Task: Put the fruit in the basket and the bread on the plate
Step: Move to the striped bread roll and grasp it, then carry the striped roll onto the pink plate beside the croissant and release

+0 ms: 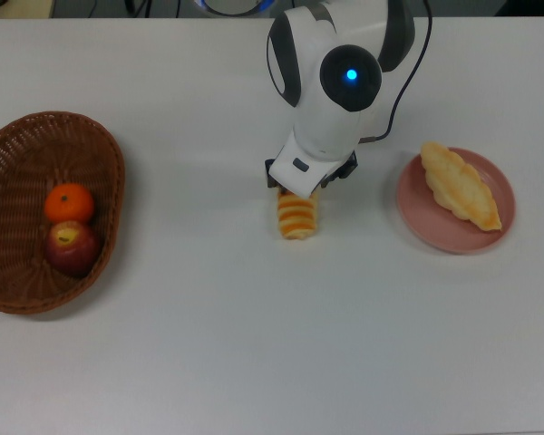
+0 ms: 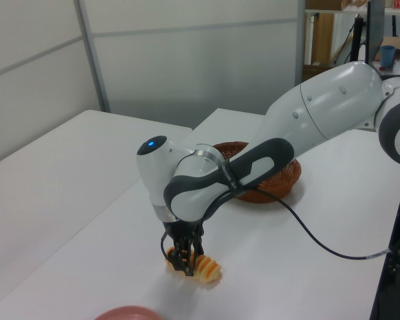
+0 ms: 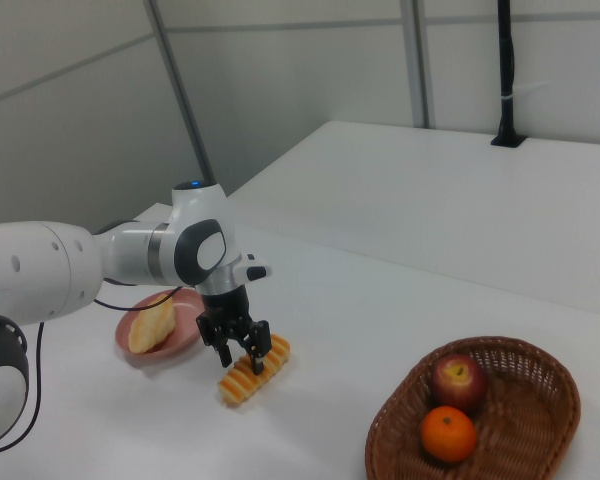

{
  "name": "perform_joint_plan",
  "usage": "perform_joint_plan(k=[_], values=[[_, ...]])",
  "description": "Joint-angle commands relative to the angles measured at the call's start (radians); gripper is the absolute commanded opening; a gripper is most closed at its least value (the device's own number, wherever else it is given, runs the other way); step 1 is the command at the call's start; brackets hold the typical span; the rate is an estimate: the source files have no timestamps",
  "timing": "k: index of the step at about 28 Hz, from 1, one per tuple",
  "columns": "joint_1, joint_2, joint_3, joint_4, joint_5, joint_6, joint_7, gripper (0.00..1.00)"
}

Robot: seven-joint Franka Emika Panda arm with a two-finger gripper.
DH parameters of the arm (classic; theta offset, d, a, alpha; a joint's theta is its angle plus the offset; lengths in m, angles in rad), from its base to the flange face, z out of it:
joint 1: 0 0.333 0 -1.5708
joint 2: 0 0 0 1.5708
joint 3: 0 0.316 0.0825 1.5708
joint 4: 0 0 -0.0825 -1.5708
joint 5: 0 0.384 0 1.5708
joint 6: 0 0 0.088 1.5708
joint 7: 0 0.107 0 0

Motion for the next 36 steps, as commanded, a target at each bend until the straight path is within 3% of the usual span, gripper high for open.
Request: perform_joint_plan(k=[1, 5, 8, 15, 25, 30, 36], values=[[0.020, -0.020, -0.017, -0.033, -0.016, 0.004, 0.002, 0.50], [0.018, -0.025, -0.017, -0.027, -0.016, 0.002, 0.002, 0.21], [0.016, -0.034, -0.017, -0.025, -0.014, 0.001, 0.004, 0.13], [0.021, -0.062, -0.014, -0.008, -0.005, -0.004, 0.005, 0.13], [0.134, -0.062, -0.012, 0.081, -0.007, -0.002, 0.067, 0.14], [0.214, -0.052, -0.014, 0.088, -0.028, 0.005, 0.116, 0.19], [0.277, -0.026, -0.014, 0.102, -0.093, 0.091, 0.178, 0.22]])
